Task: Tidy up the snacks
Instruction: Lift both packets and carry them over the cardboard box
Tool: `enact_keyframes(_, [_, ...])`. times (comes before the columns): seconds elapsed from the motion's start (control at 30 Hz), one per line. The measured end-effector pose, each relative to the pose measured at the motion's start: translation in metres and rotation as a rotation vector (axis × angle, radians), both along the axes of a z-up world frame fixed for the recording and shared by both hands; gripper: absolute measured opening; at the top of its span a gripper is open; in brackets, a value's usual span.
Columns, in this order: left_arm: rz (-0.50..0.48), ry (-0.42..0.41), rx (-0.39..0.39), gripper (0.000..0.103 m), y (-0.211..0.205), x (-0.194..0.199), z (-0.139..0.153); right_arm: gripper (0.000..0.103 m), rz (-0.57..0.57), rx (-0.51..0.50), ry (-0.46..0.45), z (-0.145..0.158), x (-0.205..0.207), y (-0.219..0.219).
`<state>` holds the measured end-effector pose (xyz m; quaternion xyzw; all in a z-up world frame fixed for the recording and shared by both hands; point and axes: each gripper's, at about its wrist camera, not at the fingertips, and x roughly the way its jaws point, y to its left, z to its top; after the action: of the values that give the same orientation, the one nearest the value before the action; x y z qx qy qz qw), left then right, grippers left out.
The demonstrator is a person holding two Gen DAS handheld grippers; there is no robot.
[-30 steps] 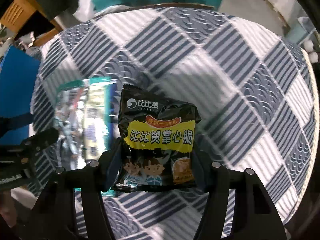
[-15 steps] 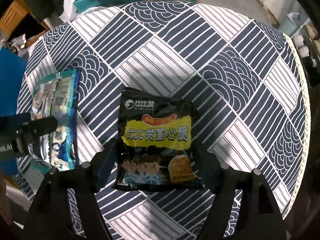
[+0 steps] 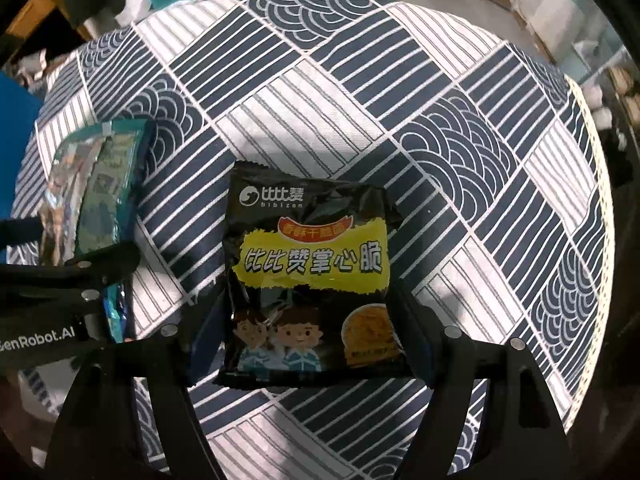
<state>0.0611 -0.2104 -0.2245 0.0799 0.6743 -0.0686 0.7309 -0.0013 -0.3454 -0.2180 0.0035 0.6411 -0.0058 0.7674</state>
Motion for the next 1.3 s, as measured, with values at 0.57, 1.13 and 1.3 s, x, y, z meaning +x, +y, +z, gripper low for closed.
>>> enact_keyframes(0.57, [-0.045, -0.112, -0.044, 0.064, 0.016, -0.027, 0.042, 0.064, 0.017, 0.034, -0.073, 0.038, 0.018, 0.032])
enact_keyframes(1.13, [-0.002, -0.318, -0.114, 0.064, 0.083, -0.032, 0.141, 0.064, -0.050, 0.080, -0.249, 0.127, 0.001, 0.025])
enact_keyframes(1.3, [0.012, -0.354, -0.123, 0.064, 0.102, -0.041, 0.161, 0.064, -0.028, 0.104, -0.303, 0.150, -0.002, 0.040])
